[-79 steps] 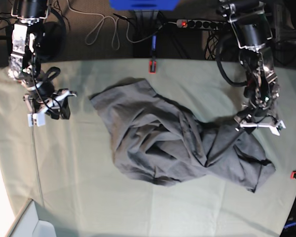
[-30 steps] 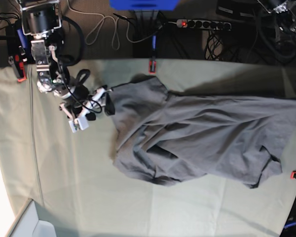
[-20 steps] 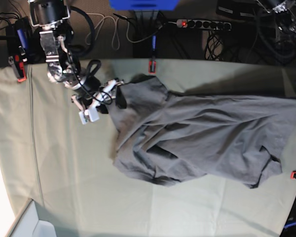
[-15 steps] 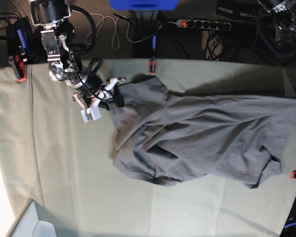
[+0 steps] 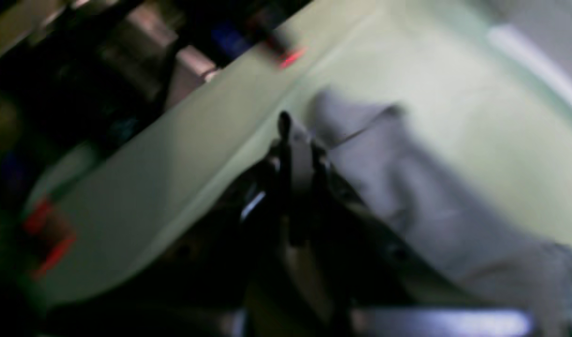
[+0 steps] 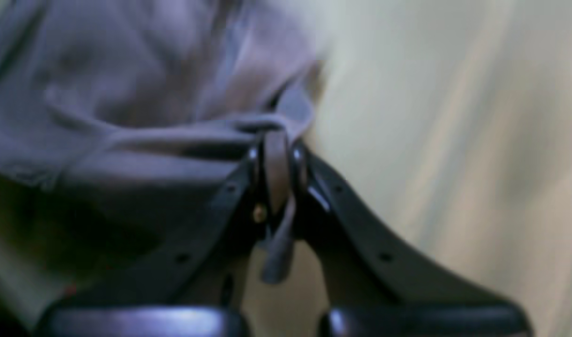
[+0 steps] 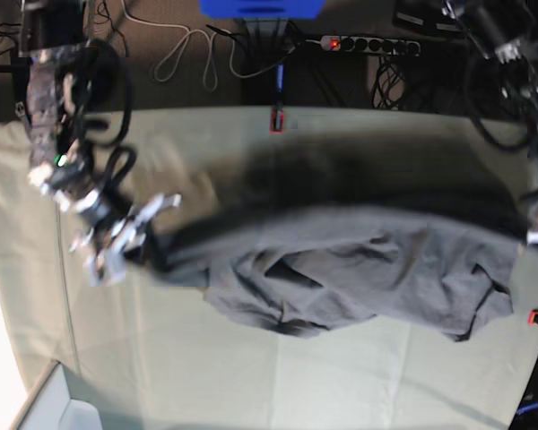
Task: Layout the t-shirt on the table in an organized manner, then fold the t-shirt properly
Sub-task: 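Lift the shirt high with both grippers and flap it over the table, then lay the shirt flat on the table with both grippers, then grasp the shirt edge with both grippers at its two corners, then lift the held edge with both grippers and fold it over the shirt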
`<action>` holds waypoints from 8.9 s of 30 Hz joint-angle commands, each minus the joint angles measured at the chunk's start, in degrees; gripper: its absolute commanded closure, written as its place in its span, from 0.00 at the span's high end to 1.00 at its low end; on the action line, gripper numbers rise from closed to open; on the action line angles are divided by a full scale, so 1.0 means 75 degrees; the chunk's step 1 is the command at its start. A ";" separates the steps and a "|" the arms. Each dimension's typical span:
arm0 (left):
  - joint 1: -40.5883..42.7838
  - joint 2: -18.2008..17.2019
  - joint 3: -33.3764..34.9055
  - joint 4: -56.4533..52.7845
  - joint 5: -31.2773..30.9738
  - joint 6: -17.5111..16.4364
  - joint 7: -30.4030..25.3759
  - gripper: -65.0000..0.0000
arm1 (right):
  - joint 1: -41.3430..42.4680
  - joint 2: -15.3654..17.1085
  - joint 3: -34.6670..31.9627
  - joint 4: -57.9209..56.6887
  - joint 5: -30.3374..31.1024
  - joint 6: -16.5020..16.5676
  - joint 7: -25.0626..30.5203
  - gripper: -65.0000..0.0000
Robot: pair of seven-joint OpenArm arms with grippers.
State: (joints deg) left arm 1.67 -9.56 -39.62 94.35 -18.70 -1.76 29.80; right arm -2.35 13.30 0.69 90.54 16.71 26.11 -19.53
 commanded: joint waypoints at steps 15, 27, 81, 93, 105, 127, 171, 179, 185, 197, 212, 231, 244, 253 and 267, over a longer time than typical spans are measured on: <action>-0.5679 -0.1087 0.4057 -0.0969 0.0026 -0.0006 0.0088 0.00 | 0.5570 0.0120 0.0606 -0.1951 0.0075 0.0030 0.0277 0.00; -0.8739 -0.0747 0.4796 -0.3946 -0.0045 -0.0006 -0.0463 0.00 | 0.9392 0.0706 0.0582 -0.4166 0.0064 0.0030 0.0289 0.00; 0.1928 0.0859 0.0740 0.0707 -0.0068 -0.0029 -0.0627 0.00 | -0.5635 -0.1299 0.3009 0.1601 0.0099 0.0909 0.5517 0.00; 0.2655 0.0742 0.0212 0.1469 -0.0068 -0.0029 -0.0639 0.00 | -0.5671 -0.2143 0.3817 0.1167 0.0075 0.1852 0.5446 0.00; 0.2303 0.0753 0.0037 0.1059 -0.0068 -0.0029 -0.0639 0.00 | -0.5589 -0.2131 0.3114 0.0640 0.0064 0.1852 0.5446 0.00; 0.0099 0.0542 0.0623 -0.1157 0.0014 -0.0029 -0.0627 0.00 | -0.1509 -0.1228 0.3161 0.0452 0.0040 0.1852 0.1695 0.00; -0.1354 -0.0231 0.0892 -0.3185 -0.0056 -0.0029 -0.0111 0.77 | 0.1796 -0.0865 0.2774 -0.2842 -0.1906 0.1852 0.0535 0.59; -0.0006 0.0226 0.0881 -0.1942 -0.0068 -0.0029 -0.0135 0.78 | 0.0565 -0.1428 0.3735 -0.1095 -0.1894 0.1852 0.0535 0.61; 0.0252 0.0273 0.0881 -0.2587 -0.0068 -0.0029 -0.0158 0.78 | -0.0349 -0.1603 0.3724 -0.0638 -0.1894 0.1852 0.0547 0.61; -0.0287 0.0202 0.0939 -0.4298 -0.0056 -0.0029 -0.1119 0.77 | -0.0630 -0.1545 0.3724 -0.0978 -0.1941 0.1852 0.0547 0.62; -0.0147 0.0179 0.0904 -0.4368 -0.0009 -0.0029 -0.1049 0.02 | -0.1181 -0.1556 0.3735 -0.1001 -0.1906 0.1852 0.0547 0.62; -0.0041 0.0038 0.0904 -0.3935 -0.0009 -0.0029 -0.1072 0.00 | -0.0454 -0.1041 0.3724 -0.2302 -0.1952 0.1852 0.0547 0.57; -0.0041 0.0027 0.0939 -0.3911 0.0002 -0.0029 -0.1084 0.00 | -0.0736 -0.1263 0.4861 -0.1869 -0.1882 0.1852 0.0547 0.00; -0.0053 0.0027 0.0951 -0.3911 0.0002 -0.0029 -0.1108 0.00 | -0.0947 -0.1369 0.5259 -0.1705 -0.1894 0.1852 0.0547 0.00; 0.1107 -0.0184 0.0916 -0.1543 -0.0045 -0.0029 -0.1037 0.00 | -0.1287 -0.1299 0.5247 -0.1306 -0.1882 0.1852 0.0547 0.00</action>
State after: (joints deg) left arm 10.24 -9.82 -32.34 81.82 -19.29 -2.83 23.92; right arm -12.27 2.42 39.55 79.42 1.76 39.20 -16.97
